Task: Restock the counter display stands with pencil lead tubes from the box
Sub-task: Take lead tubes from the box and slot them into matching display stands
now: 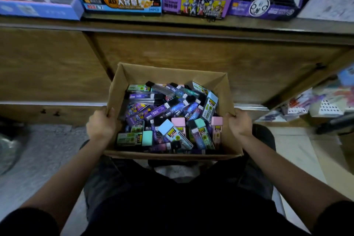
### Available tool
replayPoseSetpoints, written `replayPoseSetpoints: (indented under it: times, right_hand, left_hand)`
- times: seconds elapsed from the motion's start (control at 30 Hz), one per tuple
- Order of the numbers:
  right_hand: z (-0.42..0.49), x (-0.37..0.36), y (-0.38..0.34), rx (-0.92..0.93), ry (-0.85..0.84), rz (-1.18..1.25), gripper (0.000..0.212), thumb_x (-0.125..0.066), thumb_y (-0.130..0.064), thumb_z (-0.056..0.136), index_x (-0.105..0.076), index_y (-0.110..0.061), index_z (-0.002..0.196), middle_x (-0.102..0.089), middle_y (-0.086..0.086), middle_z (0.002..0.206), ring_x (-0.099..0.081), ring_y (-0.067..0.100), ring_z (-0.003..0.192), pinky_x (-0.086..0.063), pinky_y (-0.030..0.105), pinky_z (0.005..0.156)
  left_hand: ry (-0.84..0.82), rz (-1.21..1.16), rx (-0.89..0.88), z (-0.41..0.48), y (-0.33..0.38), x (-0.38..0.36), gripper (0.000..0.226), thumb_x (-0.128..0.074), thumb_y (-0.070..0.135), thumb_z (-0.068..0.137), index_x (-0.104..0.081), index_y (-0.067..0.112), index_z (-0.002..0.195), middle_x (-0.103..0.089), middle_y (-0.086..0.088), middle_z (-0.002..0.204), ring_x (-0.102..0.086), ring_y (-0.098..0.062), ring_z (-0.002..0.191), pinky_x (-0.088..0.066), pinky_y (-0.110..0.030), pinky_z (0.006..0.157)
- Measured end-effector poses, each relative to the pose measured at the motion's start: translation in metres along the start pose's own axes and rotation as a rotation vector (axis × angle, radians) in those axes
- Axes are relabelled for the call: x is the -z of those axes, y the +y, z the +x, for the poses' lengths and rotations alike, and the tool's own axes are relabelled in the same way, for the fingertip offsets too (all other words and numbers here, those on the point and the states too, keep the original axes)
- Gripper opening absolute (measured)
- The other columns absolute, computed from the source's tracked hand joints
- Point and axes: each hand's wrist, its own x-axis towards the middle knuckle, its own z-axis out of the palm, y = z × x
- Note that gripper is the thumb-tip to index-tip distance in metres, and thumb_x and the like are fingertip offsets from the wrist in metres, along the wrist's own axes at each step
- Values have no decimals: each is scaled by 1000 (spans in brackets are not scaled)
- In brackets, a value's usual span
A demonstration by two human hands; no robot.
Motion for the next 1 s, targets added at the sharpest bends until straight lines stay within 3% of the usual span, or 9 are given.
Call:
replayPoseSetpoints:
  times: [0.1, 0.17, 0.23, 0.3, 0.4, 0.5, 0.67, 0.9, 1.0]
  right_hand:
    - [2, 0, 2, 51, -41, 22, 19, -49, -11, 90, -57, -4, 74, -55, 10, 66, -56, 32, 70, -32, 28, 52]
    - [1, 0, 0, 61, -52, 1, 15, -47, -9, 91, -56, -4, 80, -56, 11, 69, -57, 34, 74, -34, 30, 52]
    - [-5, -3, -4, 146, -12, -140, 21, -48, -9, 91, -53, 1, 109, -59, 23, 103, -56, 39, 103, -45, 39, 76]
    - [-10, -11, -16, 387, 88, -276, 42, -50, -9, 92, -40, 4, 130, -41, 24, 137, -35, 40, 129, -32, 44, 106]
    - [-15, -22, -41, 615, 33, -258, 42, -52, -14, 93, -43, 1, 131, -41, 21, 137, -35, 35, 129, -26, 39, 110]
    - [-7, -38, -53, 447, -108, -190, 42, -51, -23, 95, -45, -3, 131, -40, 18, 137, -37, 34, 127, -28, 37, 105]
    - [3, -52, -48, 225, -132, -282, 49, -45, -31, 97, -37, -3, 136, -38, 20, 138, -35, 38, 125, -30, 43, 103]
    - [-2, -65, -41, 442, -189, -327, 43, -48, -25, 95, -42, -12, 136, -27, 11, 149, -24, 30, 135, -23, 38, 107]
    - [-7, -63, -37, 458, -186, -203, 42, -48, -20, 95, -43, -10, 136, -35, 10, 146, -29, 27, 133, -24, 34, 107]
  left_hand:
    - [100, -56, -78, -4, 7, -1, 29, -47, 20, 96, -53, -8, 103, -57, -36, 104, -54, -51, 96, -43, -49, 75]
    - [153, -63, -185, -9, 9, -2, 32, -50, 17, 94, -49, -10, 111, -50, -32, 114, -50, -49, 103, -41, -51, 80]
    - [207, 1, -349, -12, 8, -5, 42, -55, 14, 91, -45, -11, 123, -45, -32, 125, -42, -49, 118, -36, -54, 97]
    - [238, 67, -550, -14, 6, -8, 47, -57, 11, 89, -42, -9, 129, -42, -31, 132, -34, -47, 128, -27, -52, 108]
    - [108, 65, -763, -12, 22, -16, 34, -61, 9, 87, -55, -5, 118, -53, -25, 121, -50, -44, 113, -38, -49, 99]
    - [-149, 2, -671, -8, 49, -31, 30, -58, 18, 91, -59, 2, 117, -57, -17, 116, -56, -34, 105, -43, -41, 89]
    - [-394, -62, -524, 5, 75, -60, 45, -63, 31, 88, -54, 4, 123, -56, -15, 124, -56, -29, 111, -45, -39, 95]
    - [-476, -41, -457, 8, 92, -81, 55, -68, 40, 82, -54, 5, 123, -50, -14, 118, -54, -29, 104, -40, -32, 85]
    - [-472, -14, -454, 8, 98, -87, 58, -69, 40, 81, -54, 3, 124, -49, -16, 118, -53, -30, 105, -40, -32, 88]
